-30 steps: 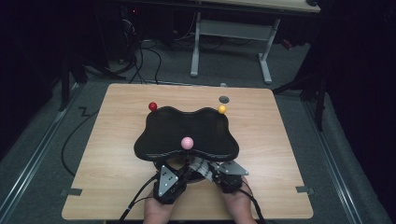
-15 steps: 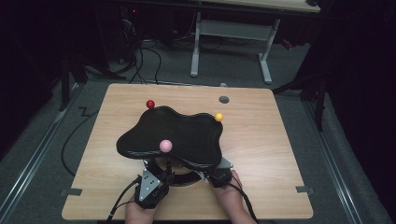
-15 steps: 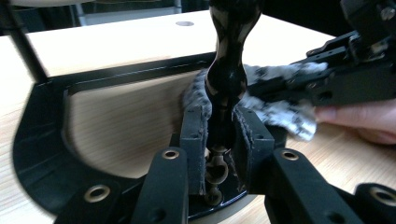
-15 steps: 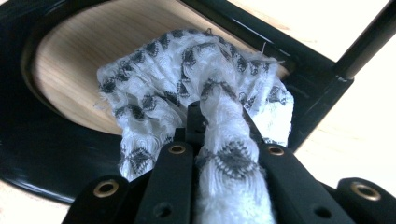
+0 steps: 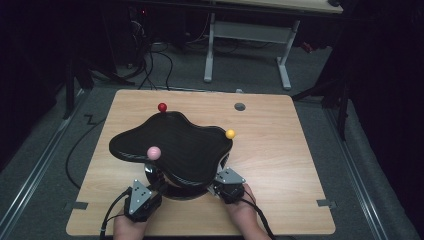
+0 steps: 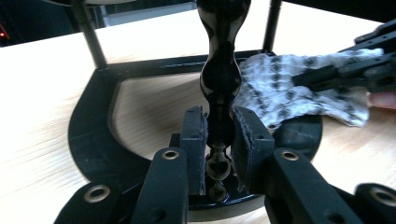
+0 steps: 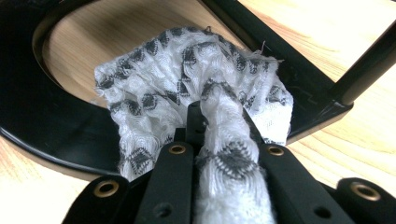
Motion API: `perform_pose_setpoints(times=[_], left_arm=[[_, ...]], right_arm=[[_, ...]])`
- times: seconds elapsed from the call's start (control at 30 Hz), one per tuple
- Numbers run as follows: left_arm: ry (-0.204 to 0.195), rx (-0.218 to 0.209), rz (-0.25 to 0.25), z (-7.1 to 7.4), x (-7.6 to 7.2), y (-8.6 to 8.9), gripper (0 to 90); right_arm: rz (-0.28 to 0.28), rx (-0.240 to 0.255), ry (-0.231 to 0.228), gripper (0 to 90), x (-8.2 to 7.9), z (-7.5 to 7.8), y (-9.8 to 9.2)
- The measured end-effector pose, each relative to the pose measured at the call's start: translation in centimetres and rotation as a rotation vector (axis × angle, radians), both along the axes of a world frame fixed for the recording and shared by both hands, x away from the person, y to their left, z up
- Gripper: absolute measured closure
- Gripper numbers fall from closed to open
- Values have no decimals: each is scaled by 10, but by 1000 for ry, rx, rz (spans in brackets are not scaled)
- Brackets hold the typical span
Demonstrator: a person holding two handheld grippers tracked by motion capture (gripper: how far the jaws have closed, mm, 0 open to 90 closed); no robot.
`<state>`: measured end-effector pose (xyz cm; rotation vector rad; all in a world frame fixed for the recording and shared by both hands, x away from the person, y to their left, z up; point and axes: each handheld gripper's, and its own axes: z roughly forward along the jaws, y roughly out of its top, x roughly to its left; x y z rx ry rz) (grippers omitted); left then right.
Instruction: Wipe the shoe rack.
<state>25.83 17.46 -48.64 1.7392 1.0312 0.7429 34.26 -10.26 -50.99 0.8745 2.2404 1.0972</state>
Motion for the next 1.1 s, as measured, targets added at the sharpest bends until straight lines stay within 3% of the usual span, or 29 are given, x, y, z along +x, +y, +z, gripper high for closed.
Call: perform_pose_setpoints(times=[0.07,0.2,0.27,0.5,0.57,0.83,0.97,1.07,1.1], left_arm=[[11,-47,35,-1,2,3,750],[9,-78,73,-3,4,2,749],[3,-78,78,-3,5,0,750],[4,-92,51,-4,9,-10,750],[9,-100,30,-4,10,-16,750],[15,-106,-17,-4,10,-31,750],[10,-98,-16,-4,9,-29,750],[3,-84,-2,-4,6,-24,750],[4,-83,5,-4,5,-20,750]], right_arm=[[-18,-1,-5,814,0,0,0],[-80,29,-14,814,8,2,-6],[-75,21,-1,814,9,1,-5],[41,-1,-3,814,-17,1,18],[67,15,16,814,-26,1,24],[140,54,10,814,-43,3,41],[142,40,-1,814,-43,3,40],[94,27,14,814,-34,3,29],[84,17,1,814,-30,2,25]])
